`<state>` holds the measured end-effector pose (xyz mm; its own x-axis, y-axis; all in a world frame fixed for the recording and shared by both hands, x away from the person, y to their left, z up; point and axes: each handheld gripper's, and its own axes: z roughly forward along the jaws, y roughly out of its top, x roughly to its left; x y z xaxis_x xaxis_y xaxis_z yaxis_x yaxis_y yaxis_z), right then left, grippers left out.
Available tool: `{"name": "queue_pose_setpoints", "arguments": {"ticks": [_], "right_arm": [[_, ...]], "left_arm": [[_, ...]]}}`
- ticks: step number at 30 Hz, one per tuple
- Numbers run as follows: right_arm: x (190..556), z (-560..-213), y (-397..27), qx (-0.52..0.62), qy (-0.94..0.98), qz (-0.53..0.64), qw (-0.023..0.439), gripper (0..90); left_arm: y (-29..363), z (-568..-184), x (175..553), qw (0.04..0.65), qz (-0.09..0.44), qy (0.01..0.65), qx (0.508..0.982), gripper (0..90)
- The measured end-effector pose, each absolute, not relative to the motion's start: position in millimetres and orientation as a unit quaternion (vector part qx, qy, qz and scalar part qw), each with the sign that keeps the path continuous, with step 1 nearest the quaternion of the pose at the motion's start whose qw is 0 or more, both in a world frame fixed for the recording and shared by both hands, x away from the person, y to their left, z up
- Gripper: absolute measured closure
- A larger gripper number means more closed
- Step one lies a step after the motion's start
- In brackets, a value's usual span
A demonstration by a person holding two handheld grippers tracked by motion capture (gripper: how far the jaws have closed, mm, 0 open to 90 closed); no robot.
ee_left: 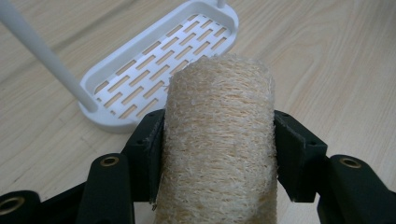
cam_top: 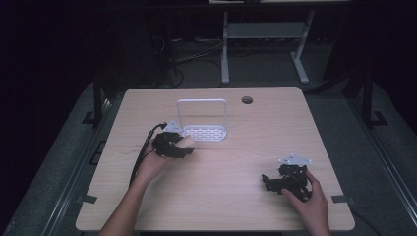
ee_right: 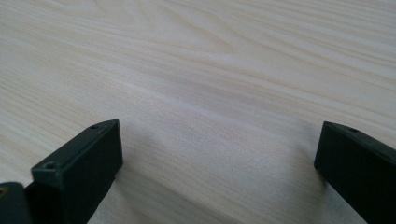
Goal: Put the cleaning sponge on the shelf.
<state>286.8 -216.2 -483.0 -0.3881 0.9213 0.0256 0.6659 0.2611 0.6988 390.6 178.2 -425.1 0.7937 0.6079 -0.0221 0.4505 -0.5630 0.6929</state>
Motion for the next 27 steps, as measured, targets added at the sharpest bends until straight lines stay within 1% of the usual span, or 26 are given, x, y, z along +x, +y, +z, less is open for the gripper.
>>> {"name": "queue_pose_setpoints", "arguments": {"ticks": [27], "right_arm": [[287,-483,-216,0.516,0.769,0.321,0.199,0.5]], "left_arm": [[142,-424,420,0.356,0.115,0.301,0.877,41.1]]}}
